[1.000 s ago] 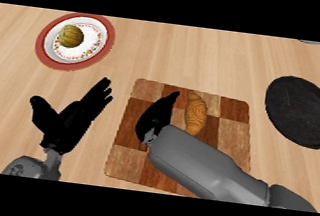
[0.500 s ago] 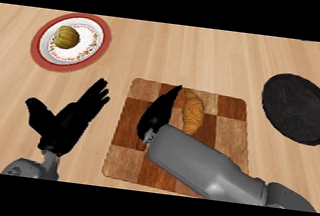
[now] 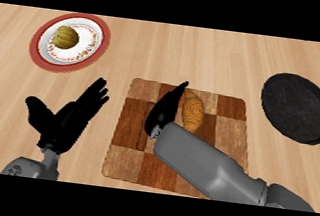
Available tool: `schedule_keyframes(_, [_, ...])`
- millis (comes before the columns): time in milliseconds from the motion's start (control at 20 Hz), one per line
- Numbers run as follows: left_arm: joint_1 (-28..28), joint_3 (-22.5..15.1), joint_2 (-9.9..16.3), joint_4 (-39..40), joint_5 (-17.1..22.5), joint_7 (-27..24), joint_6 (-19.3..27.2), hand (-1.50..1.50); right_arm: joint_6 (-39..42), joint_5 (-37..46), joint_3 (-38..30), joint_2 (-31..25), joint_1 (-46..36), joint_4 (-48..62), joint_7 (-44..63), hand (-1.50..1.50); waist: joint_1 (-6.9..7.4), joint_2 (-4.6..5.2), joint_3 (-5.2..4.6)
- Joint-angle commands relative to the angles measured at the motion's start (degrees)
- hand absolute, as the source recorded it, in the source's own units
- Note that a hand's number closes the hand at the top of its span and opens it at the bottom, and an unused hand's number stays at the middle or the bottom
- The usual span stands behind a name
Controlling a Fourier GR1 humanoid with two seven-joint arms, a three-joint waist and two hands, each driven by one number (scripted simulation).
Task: Pick the croissant from the cutting board and place it in the pan
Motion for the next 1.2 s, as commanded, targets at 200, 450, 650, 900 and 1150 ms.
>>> schedule_keyframes(200, [0.15,1.55,0.76,-1.14,-0.47,1.24,-1.92,0.00,-8.69,8.59,5.41,-5.17,2.15,-0.35,-11.59,1.50,-0.06,0.18,0.01])
schedule_keyframes(450, [2.44,1.02,-0.40,-3.53,-1.60,1.75,-0.28,0.00,-13.50,8.98,-0.61,-5.23,3.95,-0.38,-11.96,1.50,-0.40,-0.06,0.03])
schedule_keyframes(650, [3.25,3.67,-0.35,-1.51,-0.97,0.32,1.63,0.00,-27.25,-0.49,-17.81,-1.43,12.70,-8.70,-2.70,1.50,-5.61,-1.10,0.60])
schedule_keyframes(900, [2.80,2.89,-1.24,-2.83,-1.01,1.28,2.06,0.00,-37.71,-1.85,-21.74,-2.71,24.09,-21.00,1.57,1.50,-5.52,-1.21,0.19])
schedule_keyframes(1150, [2.28,3.72,0.39,-3.31,0.03,3.54,0.69,0.00,-48.59,9.25,-18.80,-7.18,28.08,-37.76,9.21,1.50,-4.32,-1.29,0.08])
